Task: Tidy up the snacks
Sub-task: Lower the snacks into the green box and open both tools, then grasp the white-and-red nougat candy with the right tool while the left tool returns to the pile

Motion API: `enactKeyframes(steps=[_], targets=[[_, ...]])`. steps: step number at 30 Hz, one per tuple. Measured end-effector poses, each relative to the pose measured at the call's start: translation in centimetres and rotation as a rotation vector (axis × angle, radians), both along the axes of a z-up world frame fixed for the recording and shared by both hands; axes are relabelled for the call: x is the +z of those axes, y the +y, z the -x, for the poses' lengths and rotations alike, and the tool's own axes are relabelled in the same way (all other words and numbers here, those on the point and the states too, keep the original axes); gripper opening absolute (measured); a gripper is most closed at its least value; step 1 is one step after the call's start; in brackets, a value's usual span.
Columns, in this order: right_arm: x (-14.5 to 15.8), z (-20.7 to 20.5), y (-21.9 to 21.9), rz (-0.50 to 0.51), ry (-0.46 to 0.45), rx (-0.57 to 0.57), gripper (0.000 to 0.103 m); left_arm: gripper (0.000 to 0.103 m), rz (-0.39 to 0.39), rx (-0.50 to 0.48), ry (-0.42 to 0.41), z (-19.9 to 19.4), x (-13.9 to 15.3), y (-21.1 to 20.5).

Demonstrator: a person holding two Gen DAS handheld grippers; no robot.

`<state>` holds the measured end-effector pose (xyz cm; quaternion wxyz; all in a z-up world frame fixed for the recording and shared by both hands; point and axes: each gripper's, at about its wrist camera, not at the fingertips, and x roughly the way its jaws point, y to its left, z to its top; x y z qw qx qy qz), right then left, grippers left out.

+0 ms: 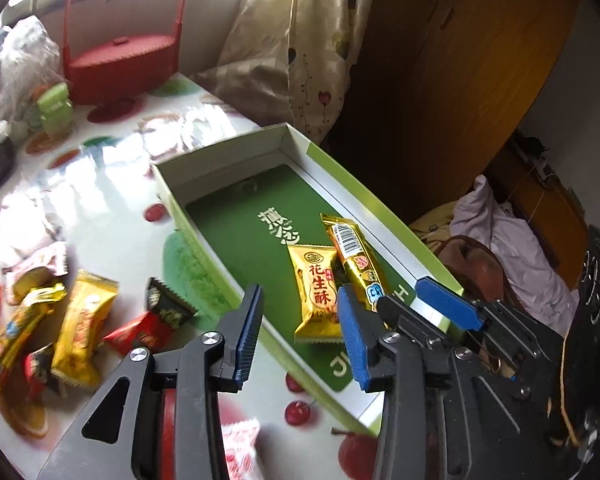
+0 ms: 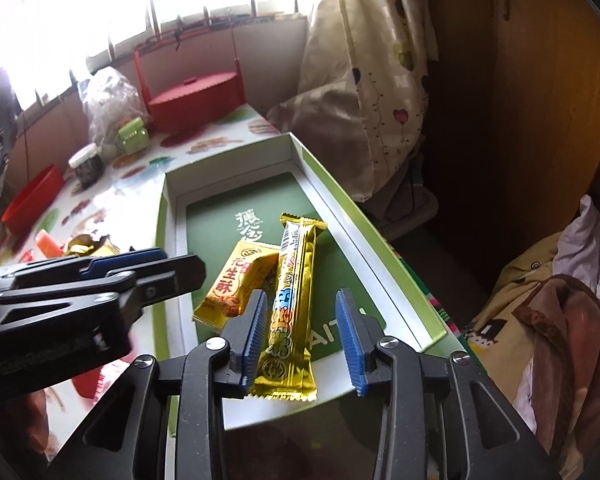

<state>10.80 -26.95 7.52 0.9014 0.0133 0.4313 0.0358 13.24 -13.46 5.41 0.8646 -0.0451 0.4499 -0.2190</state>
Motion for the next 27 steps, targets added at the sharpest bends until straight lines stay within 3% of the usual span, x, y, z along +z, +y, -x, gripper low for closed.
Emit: enactKeyframes(steps=[12, 27], targets=[[2.9, 3.9, 2.1, -0.067, -0.076, 0.023, 0.041, 0.046, -0.056, 0.085, -0.138, 4.9, 3.1, 4.1], [2.4, 6.1, 8.0, -0.084, -0.043, 0.165, 0.042, 0.046, -0.047, 0.200, -0.145, 8.5, 2.0, 10.3]])
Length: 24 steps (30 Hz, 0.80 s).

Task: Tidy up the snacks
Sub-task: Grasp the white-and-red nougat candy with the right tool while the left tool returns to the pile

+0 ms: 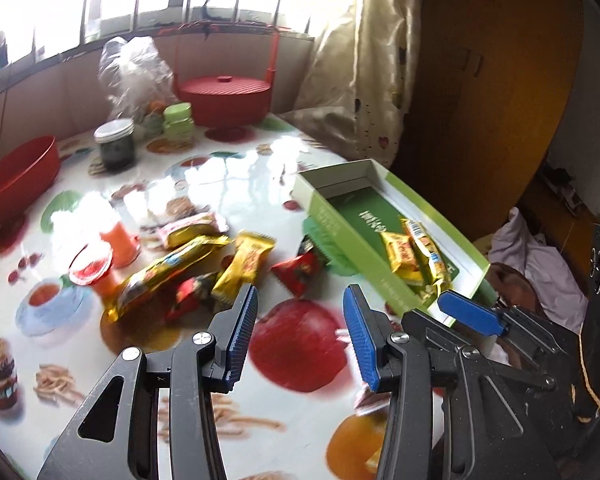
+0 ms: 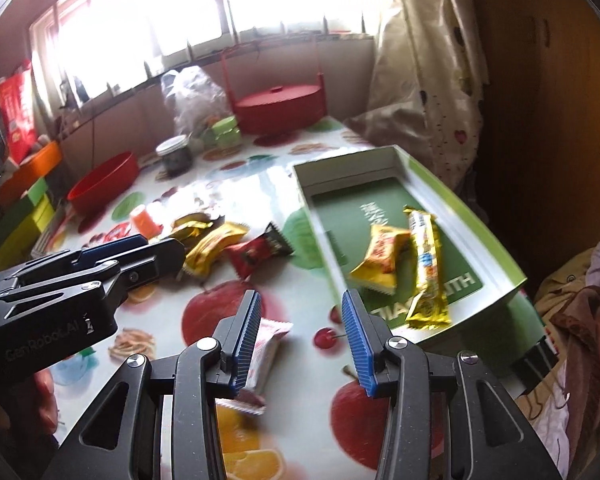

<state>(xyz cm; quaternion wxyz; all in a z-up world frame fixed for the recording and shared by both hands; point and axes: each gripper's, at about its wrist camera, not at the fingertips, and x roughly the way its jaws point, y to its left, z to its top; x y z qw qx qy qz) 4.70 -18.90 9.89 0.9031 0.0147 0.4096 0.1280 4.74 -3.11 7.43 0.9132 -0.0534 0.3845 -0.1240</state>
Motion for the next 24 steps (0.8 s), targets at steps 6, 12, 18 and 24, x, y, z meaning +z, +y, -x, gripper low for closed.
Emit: enactKeyframes(steps=[6, 12, 18, 24], targets=[[-1.1, 0.0, 1.5, 0.008, 0.046, 0.044, 0.042, 0.046, 0.000, 0.049, 0.027, 0.6, -2.0, 3.0], [-2.6, -0.1, 2.6, 0.024, 0.099, 0.069, 0.042, 0.046, 0.013, 0.103, 0.054, 0.5, -3.3, 5.4], [-3.8, -0.2, 3.7, 0.062, 0.132, 0.086, 0.042, 0.046, 0.024, 0.114, 0.073, 0.4, -4.2, 6.3], [-4.8, -0.5, 3.9, 0.091, 0.163, 0.064, 0.042, 0.046, 0.029, 0.111, 0.094, 0.1, -5.0, 6.4]])
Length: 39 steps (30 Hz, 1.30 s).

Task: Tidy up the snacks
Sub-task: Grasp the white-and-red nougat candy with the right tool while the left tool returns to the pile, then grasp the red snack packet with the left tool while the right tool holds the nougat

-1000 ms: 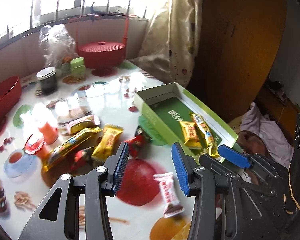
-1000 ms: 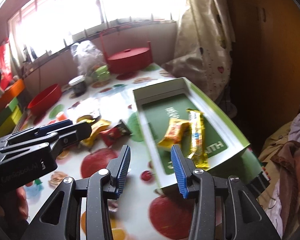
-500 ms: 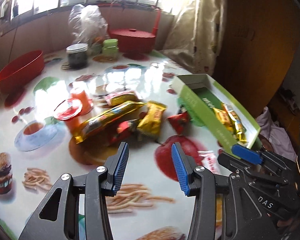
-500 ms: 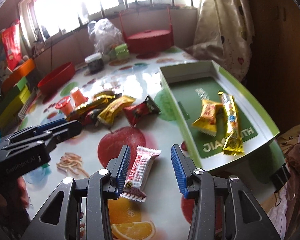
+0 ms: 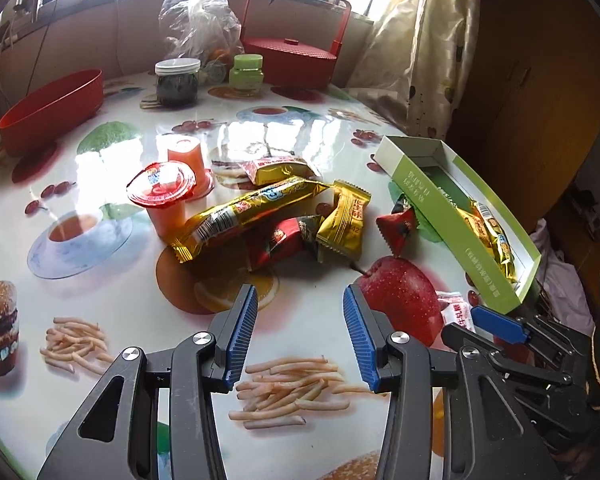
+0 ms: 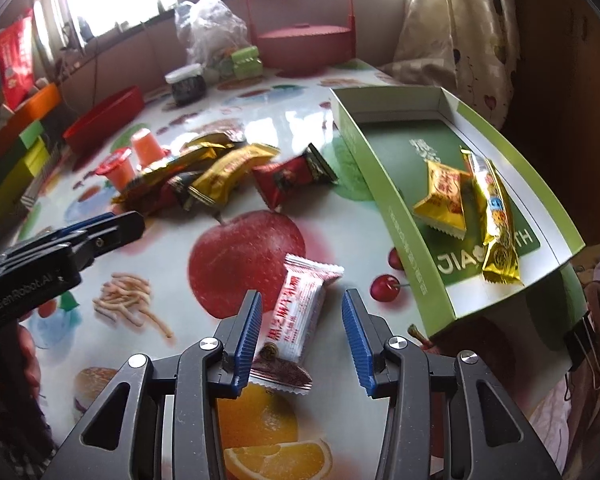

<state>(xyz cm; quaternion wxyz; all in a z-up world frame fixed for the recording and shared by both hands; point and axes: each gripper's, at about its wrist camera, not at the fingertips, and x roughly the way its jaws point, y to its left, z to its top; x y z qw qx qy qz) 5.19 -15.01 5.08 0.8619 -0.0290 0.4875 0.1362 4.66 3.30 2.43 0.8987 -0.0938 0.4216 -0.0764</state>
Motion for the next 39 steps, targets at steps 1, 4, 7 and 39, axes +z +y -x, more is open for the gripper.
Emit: enactKeyframes(steps=[1, 4, 7, 39], targets=[[-0.2, 0.0, 0.0, -0.001, 0.006, -0.001, 0.041, 0.046, -0.001, -0.001, 0.002, -0.1, -0.1, 0.0], [-0.3, 0.1, 0.1, 0.006, 0.000, -0.005, 0.035, 0.046, -0.002, 0.003, 0.008, -0.3, -0.3, 0.1], [-0.4, 0.2, 0.1, 0.023, -0.011, -0.006, 0.026, 0.046, -0.006, 0.006, 0.012, -0.6, -0.4, 0.1], [-0.5, 0.6, 0.1, 0.025, -0.053, 0.033, 0.019, 0.046, -0.011, -0.242, 0.001, -5.0, -0.8, -2.2]])
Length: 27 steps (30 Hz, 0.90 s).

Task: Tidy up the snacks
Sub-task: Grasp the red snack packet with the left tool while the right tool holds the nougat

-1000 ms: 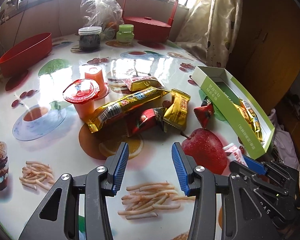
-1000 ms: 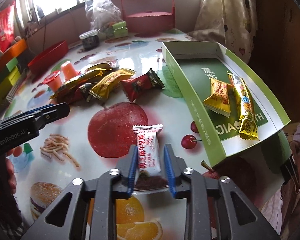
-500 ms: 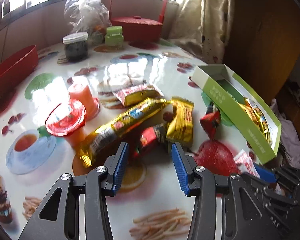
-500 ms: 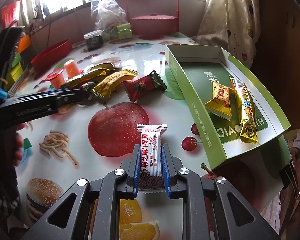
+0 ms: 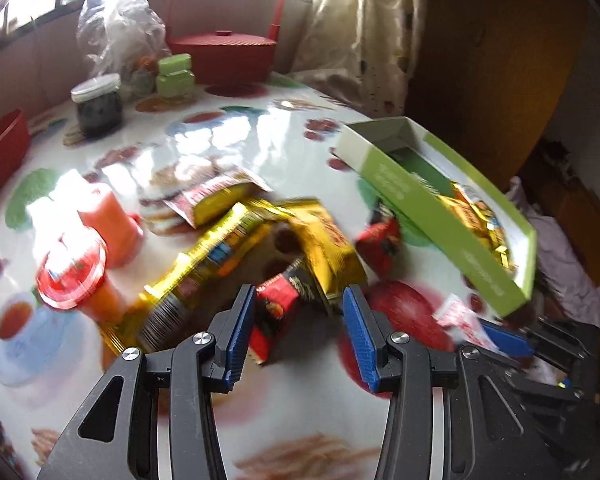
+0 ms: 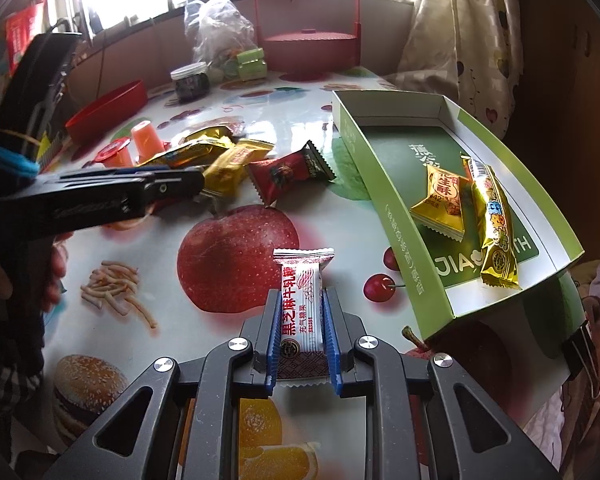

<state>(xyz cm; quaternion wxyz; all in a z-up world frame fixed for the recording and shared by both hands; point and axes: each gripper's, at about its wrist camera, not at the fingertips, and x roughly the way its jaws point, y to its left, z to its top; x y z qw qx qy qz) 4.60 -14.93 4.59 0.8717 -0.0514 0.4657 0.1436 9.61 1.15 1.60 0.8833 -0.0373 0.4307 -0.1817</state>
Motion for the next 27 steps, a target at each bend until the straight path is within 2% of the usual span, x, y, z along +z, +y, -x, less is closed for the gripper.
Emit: enactKeyframes(steps=[5, 10, 15, 27], targets=[[0.0, 0.0, 0.0, 0.000, -0.002, 0.000, 0.019, 0.046, 0.028, -0.053, 0.008, 1.6, 0.2, -1.0], [0.0, 0.0, 0.0, -0.002, -0.002, 0.001, 0.019, 0.046, -0.086, -0.001, -0.024, 1.0, 0.3, -0.9], [0.0, 0.0, 0.0, 0.000, -0.003, 0.001, 0.019, 0.046, -0.094, -0.011, 0.007, -0.1, -0.6, -0.7], [0.0, 0.0, 0.0, -0.001, -0.003, 0.001, 0.019, 0.045, -0.115, -0.010, -0.004, -0.4, -0.8, -1.5]])
